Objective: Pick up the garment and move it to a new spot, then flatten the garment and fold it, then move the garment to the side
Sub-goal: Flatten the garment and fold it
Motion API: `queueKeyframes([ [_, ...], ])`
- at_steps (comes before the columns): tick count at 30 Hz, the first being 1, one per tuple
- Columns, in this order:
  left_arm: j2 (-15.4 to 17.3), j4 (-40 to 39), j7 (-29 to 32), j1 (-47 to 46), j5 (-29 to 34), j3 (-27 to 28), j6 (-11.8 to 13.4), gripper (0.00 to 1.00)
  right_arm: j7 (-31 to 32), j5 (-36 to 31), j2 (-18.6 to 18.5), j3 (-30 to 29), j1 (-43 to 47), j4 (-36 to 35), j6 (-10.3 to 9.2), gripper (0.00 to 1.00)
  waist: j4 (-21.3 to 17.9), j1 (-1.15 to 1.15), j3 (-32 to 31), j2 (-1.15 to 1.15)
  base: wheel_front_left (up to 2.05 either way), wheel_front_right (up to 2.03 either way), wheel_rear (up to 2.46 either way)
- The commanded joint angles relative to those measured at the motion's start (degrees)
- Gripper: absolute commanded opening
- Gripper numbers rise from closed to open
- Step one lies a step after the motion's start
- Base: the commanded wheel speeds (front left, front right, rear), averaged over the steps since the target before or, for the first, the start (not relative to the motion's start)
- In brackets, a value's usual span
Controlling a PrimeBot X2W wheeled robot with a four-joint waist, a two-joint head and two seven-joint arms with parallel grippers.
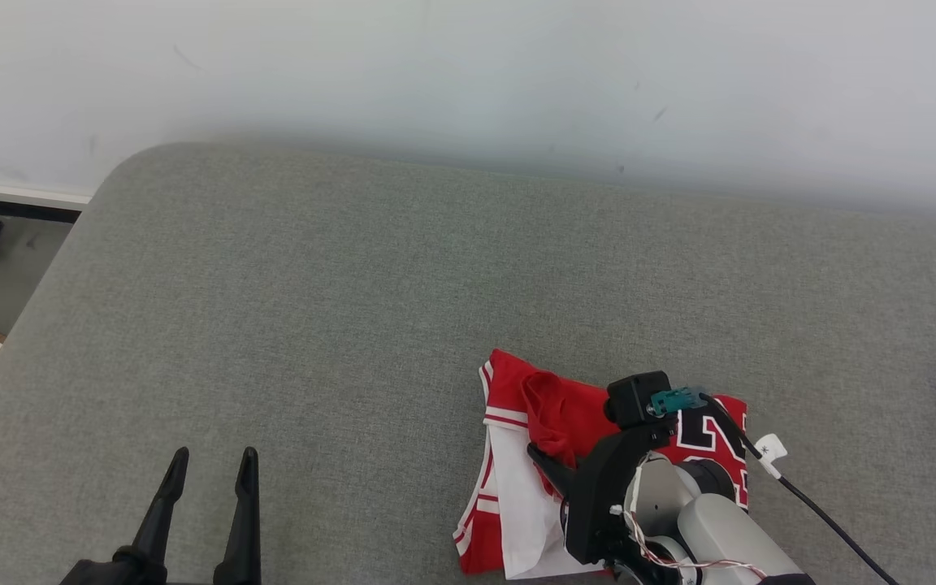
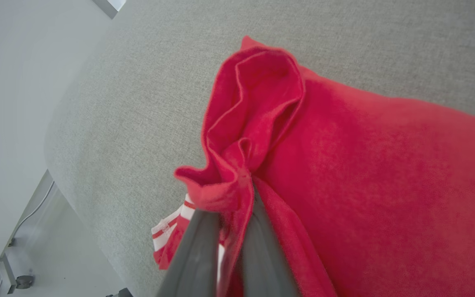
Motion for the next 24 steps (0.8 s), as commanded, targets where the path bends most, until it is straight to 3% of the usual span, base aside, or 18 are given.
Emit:
queueKeyframes([
  [1, -0.30, 0.10, -0.12, -0.81, 0.17, -0.04, -0.16, 1.00, -0.88, 0.66, -0.03, 0.70, -1.30, 1.42, -0.12, 0.00, 0.30, 0.00, -0.11, 0.00, 0.00, 0.00, 0.00],
  [11, -0.50, 0.88, -0.20, -0.85, 0.16, -0.47, -0.39, 1.00, -4.99, 5.26, -0.03, 6.43, -6.41, 10.39, -0.12, 0.00, 1.53, 0.00, -0.65, 0.00, 0.00, 0.00, 0.00],
  [13, -0.48, 1.00, -0.21, -0.72, 0.14, -0.52, -0.38, 1.00, -5.71, 7.45, -0.02, 7.50, -6.77, 10.95, -0.12, 1.00, 1.68, 0.00, -0.82, 0.00, 0.00, 0.00, 0.00],
  [21, -0.07, 0.92, -0.23, 0.75, 0.04, -0.27, -0.07, 1.00, -10.37, 16.23, -0.08, 8.82, -8.52, 8.30, -0.12, 1.00, 1.48, 0.00, -1.99, 0.00, 0.00, 0.00, 0.00],
  [24, 0.20, 0.43, -0.24, 1.62, 0.04, -0.06, 0.25, 1.00, -12.84, 15.07, -0.11, 6.26, -9.31, 8.46, -0.12, 1.00, 1.01, 0.00, -2.59, 0.00, 0.00, 0.00, 0.00],
])
